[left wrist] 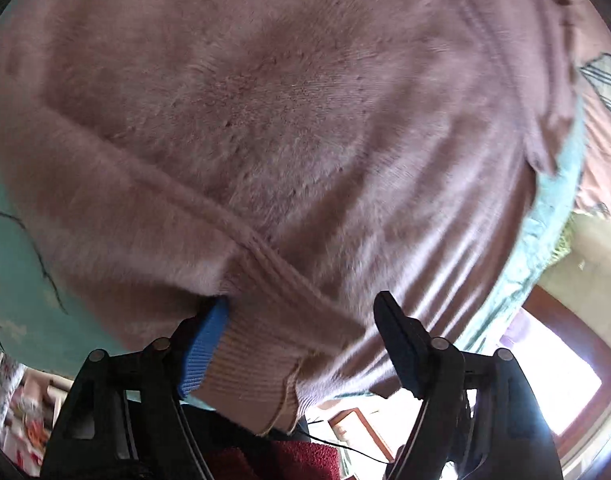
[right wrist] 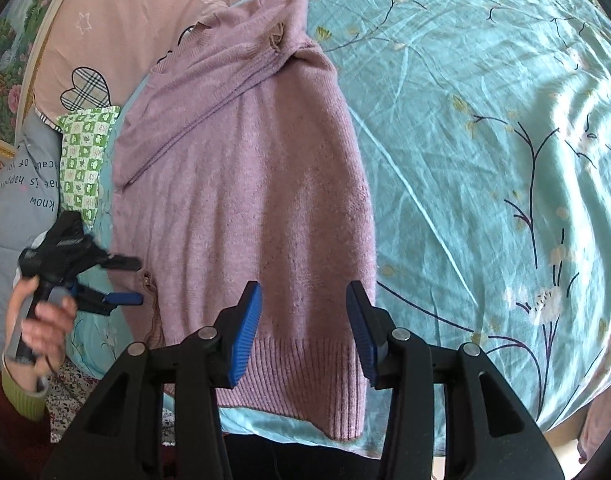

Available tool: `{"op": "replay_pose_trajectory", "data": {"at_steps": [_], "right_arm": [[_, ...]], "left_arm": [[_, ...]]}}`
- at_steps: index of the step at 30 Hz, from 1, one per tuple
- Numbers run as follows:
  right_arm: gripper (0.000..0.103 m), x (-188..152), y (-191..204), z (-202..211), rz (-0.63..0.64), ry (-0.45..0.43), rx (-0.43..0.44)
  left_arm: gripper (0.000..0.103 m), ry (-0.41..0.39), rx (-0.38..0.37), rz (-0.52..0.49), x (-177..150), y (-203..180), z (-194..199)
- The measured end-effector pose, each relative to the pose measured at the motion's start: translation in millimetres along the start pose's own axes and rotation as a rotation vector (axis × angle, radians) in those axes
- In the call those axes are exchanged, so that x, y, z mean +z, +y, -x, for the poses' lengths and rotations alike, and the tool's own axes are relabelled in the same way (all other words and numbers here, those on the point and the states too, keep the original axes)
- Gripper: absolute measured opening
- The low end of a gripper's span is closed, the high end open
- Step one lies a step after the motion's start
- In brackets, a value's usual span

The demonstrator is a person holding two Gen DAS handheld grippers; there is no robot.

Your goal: Fold small clothes

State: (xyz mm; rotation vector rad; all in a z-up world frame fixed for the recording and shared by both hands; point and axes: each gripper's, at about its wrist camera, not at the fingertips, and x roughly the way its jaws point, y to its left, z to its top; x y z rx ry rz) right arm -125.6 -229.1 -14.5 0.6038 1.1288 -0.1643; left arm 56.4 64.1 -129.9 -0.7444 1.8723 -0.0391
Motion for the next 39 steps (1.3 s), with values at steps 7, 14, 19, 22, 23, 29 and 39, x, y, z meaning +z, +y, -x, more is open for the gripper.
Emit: {"op": "replay_pose_trajectory", "data": {"at_steps": [7, 14, 19, 22, 23, 29, 39], "right_arm": [[0.045, -2, -21, 5, -0.029, 0.022, -0.012], [0.045, -8, -35, 7, -0.027, 0.065, -0.021], [0.045, -23, -31, 10, 0.036, 0.111, -0.015], [0.045, -31, -38, 5, 0.017, 0.141, -0.016], [0.045, -34, -39, 4, 0.005, 0.144, -0.010], [0.045, -42, -32, -3, -0.006, 0.153, 0.049], [0.027, -52, -17, -32, -0.065, 0.133, 0.184]], "left_arm": [[0.028, -0.077, 0.169, -0.330, -15, -40, 2], [0.007, -0.148, 0.050, -0.385, -62, 26, 39], [0.007, -0.201, 0.008, -0.401, -101, 81, 56], [0.007, -0.245, -0.042, -0.394, -115, 114, 55], [0.007, -0.261, -0.048, -0.396, -117, 118, 55], [0.017, -0.282, -0.070, -0.399, -110, 144, 49], [0.048, -0.310, -0.025, -0.375, -90, 126, 34]]}}
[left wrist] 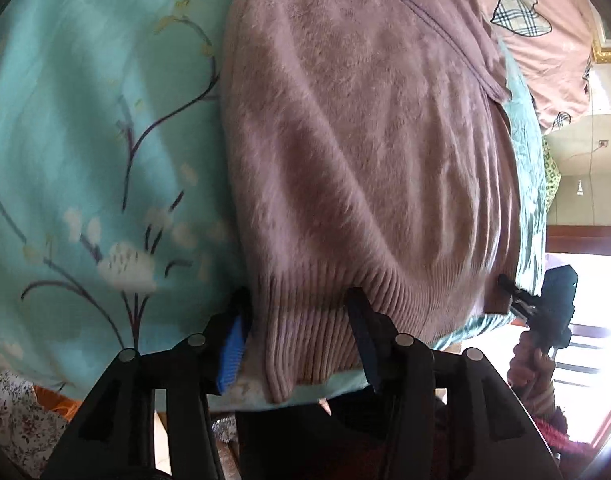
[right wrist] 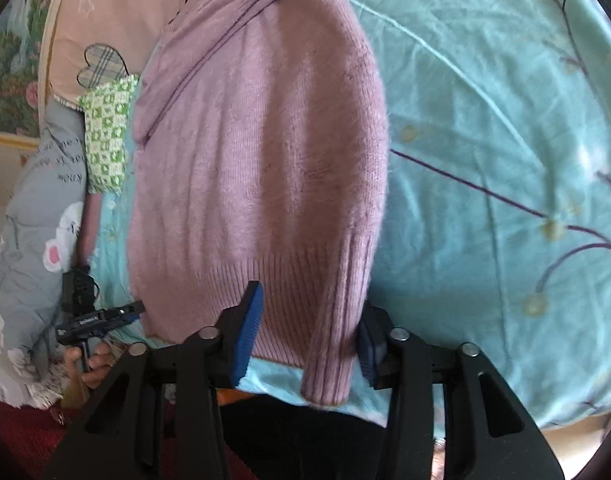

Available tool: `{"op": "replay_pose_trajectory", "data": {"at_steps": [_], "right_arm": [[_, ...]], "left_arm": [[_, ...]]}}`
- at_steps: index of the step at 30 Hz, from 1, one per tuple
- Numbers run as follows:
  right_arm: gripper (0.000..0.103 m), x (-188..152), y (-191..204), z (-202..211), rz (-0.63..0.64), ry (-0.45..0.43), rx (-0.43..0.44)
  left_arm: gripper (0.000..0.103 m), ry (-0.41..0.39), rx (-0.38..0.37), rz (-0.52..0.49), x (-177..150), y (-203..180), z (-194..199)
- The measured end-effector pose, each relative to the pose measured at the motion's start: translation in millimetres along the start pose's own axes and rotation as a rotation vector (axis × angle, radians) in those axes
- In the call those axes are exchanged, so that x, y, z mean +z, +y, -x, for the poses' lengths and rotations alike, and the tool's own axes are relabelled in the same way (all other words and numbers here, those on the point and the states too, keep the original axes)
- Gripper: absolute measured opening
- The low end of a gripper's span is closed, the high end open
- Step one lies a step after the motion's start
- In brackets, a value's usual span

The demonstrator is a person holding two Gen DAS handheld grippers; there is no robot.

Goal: Fold small clothes
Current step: 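Grasp the sweater hem with both grippers and lift it toward the collar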

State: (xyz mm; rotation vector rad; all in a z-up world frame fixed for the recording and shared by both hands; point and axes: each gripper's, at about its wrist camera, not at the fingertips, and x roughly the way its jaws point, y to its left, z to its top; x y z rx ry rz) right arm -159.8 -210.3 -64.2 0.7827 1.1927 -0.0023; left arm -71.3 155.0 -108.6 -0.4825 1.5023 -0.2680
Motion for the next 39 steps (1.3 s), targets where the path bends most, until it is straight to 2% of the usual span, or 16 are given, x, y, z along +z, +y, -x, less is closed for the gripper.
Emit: {"op": "replay_pose_trajectory", "data": {"at_steps": [1, 2, 6, 8, 9, 15, 22, 26, 32, 39], "right_arm": [[0.008, 0, -1, -3, -0.008, 0.001, -0.008], [0.008, 1, -2, -5, -0.016, 0.005, -0.026], [0.007, -4, -10, 23, -0.020, -0.070, -0.020], [0.006, -7, -27, 31, -0.042, -0.067, -0.036], [0.006, -8, -36, 32, -0.072, -0.066, -0.001], [0.006, -4, -6, 25, 0.022, -0.027, -0.010], [0.006, 5, 7, 43, 0.028, -0.072, 0.076], [0.006, 20, 32, 59, 0.058, -0.120, 0.133], [0.006, 64, 62, 87, 0.092, -0.219, 0.215], [0.006, 130, 84, 97, 0.112, -0.309, 0.255]], "left_arm": [[0.041, -0.010, 0.012, -0.013, 0, -3, 0], [0.006, -0.028, 0.036, -0.044, -2, -8, 2], [0.005, -0.059, 0.043, -0.090, -17, -3, 8], [0.004, -0.061, 0.002, -0.050, -20, 10, 4], [0.004, -0.070, -0.020, -0.033, -21, 13, 6], [0.004, -0.128, -0.056, -0.060, -27, 11, 22], [0.004, -0.289, -0.160, -0.049, -27, -4, 71], [0.004, -0.366, -0.189, -0.075, -10, -22, 99], [0.004, -0.467, -0.215, -0.111, 25, -50, 134], [0.004, -0.581, -0.294, -0.081, 93, -71, 157]]}}
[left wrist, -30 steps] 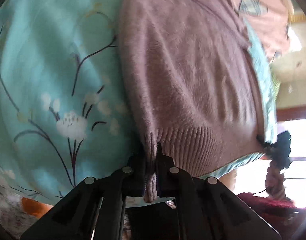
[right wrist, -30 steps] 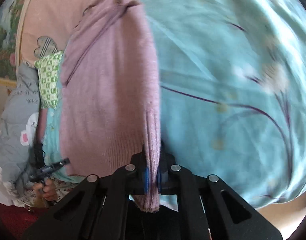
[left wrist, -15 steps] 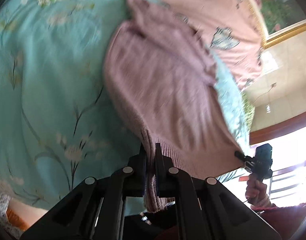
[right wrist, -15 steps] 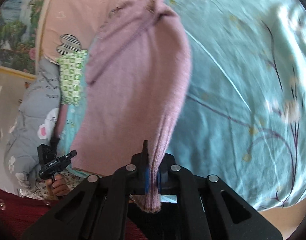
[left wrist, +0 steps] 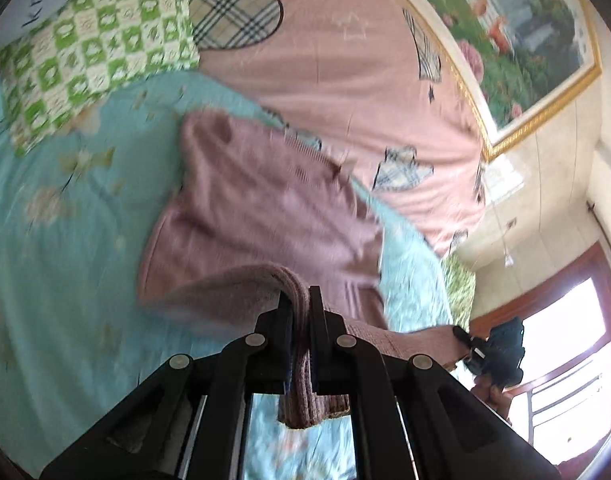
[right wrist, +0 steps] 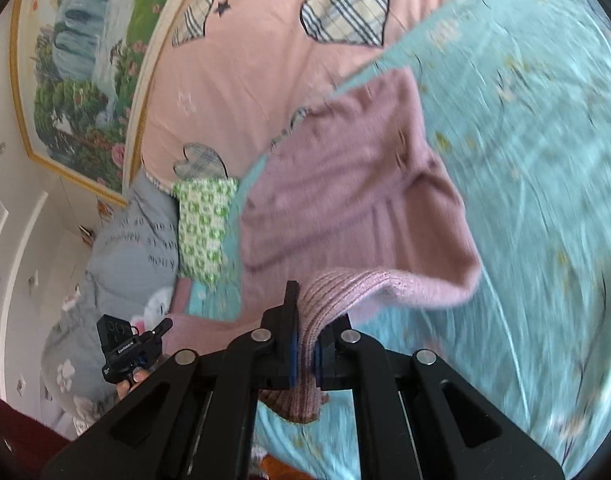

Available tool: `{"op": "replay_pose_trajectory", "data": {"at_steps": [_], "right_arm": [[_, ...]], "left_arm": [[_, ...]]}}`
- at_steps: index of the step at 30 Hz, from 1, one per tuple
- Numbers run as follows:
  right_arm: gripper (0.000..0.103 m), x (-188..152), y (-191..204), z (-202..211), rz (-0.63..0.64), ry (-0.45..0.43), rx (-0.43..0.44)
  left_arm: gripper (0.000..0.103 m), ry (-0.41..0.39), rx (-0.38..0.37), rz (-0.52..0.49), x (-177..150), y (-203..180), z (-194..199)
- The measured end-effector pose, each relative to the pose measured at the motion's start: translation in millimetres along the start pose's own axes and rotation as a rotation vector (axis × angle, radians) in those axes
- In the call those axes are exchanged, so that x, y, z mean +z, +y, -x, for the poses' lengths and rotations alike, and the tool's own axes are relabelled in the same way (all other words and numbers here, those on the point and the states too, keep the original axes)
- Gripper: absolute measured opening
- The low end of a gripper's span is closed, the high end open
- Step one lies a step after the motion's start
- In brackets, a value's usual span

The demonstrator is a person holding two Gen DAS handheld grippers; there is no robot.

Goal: Fold small clothes
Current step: 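Grasp the sweater hem with both grippers and lift it toward the collar, then carry the held hem over onto the collar with both grippers and release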

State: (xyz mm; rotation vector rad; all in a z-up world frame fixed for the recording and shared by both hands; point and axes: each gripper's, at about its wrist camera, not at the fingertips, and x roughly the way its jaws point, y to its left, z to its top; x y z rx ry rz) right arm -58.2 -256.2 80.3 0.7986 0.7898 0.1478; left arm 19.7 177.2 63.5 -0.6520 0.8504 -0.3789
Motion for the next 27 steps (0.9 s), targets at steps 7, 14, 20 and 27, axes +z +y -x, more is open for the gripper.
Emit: {"op": "replay_pose_trajectory", "data": {"at_steps": [7, 14, 20, 27], "right_arm": [[0.006, 71, -4, -41, 0.022, -0.047, -0.015], [0.006, 142, -9, -100, 0.058, -0.040, -0.039], [0.006, 188, -29, -157, 0.051, 0.008, -0.068], [0.006, 210, -65, -207, 0.012, 0.052, -0.126]], "left_arm": [[0.003, -0.079, 0.013, 0.028, 60, 2, -50], [0.003, -0.094, 0.078, 0.059, 109, 17, -111], [0.003, -0.088, 0.151, 0.112, 144, 51, -160], [0.003, -0.071, 0.214, 0.124, 168, 76, -208]]}}
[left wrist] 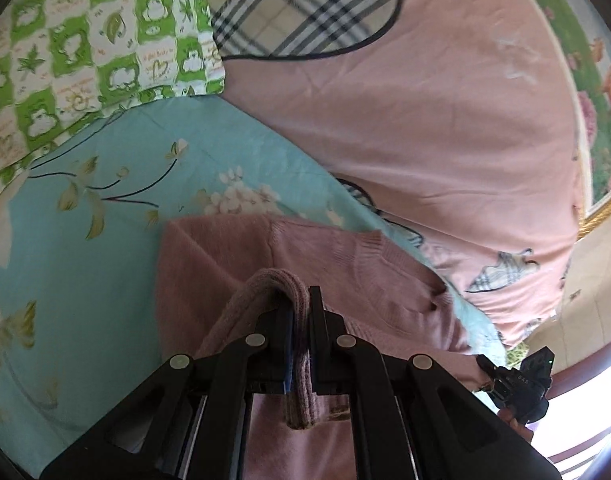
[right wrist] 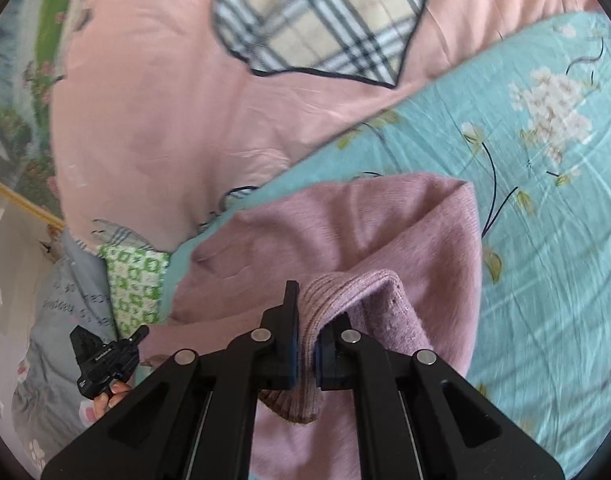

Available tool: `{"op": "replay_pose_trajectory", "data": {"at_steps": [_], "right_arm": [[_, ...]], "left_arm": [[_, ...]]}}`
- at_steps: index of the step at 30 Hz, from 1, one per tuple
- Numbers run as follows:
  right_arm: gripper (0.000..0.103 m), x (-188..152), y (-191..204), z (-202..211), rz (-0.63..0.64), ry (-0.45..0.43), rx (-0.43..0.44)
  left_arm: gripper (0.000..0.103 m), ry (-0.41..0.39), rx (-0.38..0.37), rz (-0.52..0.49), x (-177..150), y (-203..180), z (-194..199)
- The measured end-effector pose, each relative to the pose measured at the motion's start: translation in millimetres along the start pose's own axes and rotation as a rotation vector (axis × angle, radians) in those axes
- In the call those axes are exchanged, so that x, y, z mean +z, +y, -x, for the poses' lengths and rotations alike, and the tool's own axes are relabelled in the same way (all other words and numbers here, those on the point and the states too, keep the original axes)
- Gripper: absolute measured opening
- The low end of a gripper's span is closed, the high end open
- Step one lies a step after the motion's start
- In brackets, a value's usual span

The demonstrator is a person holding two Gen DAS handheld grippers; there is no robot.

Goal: Fold small clothes
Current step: 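Carry the held hem over onto the collar with both grippers and release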

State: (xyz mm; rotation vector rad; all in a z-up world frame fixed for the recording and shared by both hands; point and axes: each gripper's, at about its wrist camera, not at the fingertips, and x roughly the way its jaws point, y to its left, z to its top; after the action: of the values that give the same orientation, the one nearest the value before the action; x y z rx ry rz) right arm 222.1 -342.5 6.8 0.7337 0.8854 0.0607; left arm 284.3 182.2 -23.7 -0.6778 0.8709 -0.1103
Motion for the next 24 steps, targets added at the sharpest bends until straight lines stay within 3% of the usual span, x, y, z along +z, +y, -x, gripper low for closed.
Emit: {"op": "replay_pose_trajectory", "data": {"at_steps": [7, 12, 15, 19, 24], "right_arm": [[0.006, 6, -23, -34, -0.024, 0.034, -0.053], [0.009, 10, -31, -43, -0.061, 0.045, -0.038], [0.010, 12, -29, -41, -0.067, 0.063, -0.038], [0.017, 10, -28, -23, -0.083, 0.043, -0.032], [0.018, -1, -16, 11, -0.055, -0.025, -0.029]], "left_arm": [[0.004, 0.043, 0.059, -0.018, 6, 11, -44], [0.006, 0.067, 0.091, -0.029, 2, 15, -58], [0.011, 0.067, 0.091, -0.051, 2, 8, -47], [0.040, 0.057, 0.105, -0.104, -4, -7, -21], [0.042, 0.049, 0.043, -0.157, -33, -22, 21]]}}
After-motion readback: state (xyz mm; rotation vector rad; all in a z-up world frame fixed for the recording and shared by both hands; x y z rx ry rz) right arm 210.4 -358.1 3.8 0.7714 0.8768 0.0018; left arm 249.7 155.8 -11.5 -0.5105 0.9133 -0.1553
